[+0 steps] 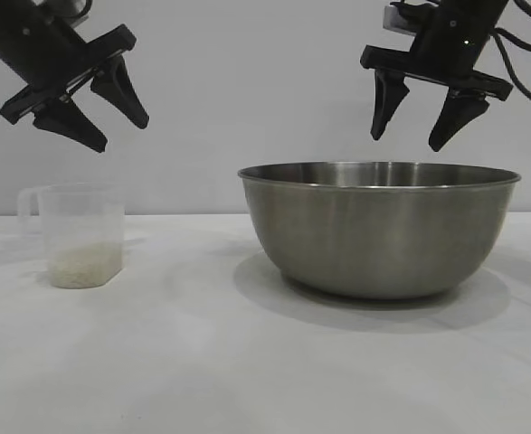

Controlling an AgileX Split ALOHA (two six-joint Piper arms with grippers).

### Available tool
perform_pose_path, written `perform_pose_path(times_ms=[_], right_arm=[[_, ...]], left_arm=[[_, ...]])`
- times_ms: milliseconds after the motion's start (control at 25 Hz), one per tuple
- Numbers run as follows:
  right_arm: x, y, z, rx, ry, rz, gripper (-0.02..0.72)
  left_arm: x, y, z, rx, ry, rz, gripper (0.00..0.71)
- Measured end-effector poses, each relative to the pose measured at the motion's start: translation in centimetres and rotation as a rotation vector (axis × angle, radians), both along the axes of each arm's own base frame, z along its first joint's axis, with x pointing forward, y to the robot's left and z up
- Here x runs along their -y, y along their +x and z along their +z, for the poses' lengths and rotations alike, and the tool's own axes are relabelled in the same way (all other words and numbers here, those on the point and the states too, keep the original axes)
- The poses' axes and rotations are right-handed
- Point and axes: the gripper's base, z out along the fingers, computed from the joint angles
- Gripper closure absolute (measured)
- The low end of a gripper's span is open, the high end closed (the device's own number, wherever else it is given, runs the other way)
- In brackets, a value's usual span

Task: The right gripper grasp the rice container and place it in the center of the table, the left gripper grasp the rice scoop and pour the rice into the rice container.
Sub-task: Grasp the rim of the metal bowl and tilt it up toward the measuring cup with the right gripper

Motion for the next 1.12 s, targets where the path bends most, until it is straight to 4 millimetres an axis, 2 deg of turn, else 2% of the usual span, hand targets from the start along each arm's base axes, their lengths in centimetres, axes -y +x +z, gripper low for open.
perform_pose_path(times_ms=[200, 360, 760, 920, 1120], right_arm=[[0.5, -1.7, 0.5, -0.141, -0.055, 0.011, 0.217], [0.6, -1.9, 0.3, -0.174, -0.056, -0.01, 0.217], [0.6, -4.5, -4.5, -0.375, -0.035, -0.019, 0.217], [0.3, -4.5, -6.3, -0.411, -0.009, -0.03, 0.217], [-0.1, -3.5, -8.7, -0.401, 0.019, -0.059, 0.562]], left_arm=[[0.0, 0.0, 0.0, 0.0, 0.0, 0.0, 0.27], [0.0, 0.0, 0.0, 0.0, 0.0, 0.0, 0.27], [0.0, 0.0, 0.0, 0.0, 0.0, 0.0, 0.27], [0.0, 0.0, 0.0, 0.0, 0.0, 0.0, 0.27], [0.0, 0.0, 0.0, -0.001, -0.001, -0.002, 0.27]])
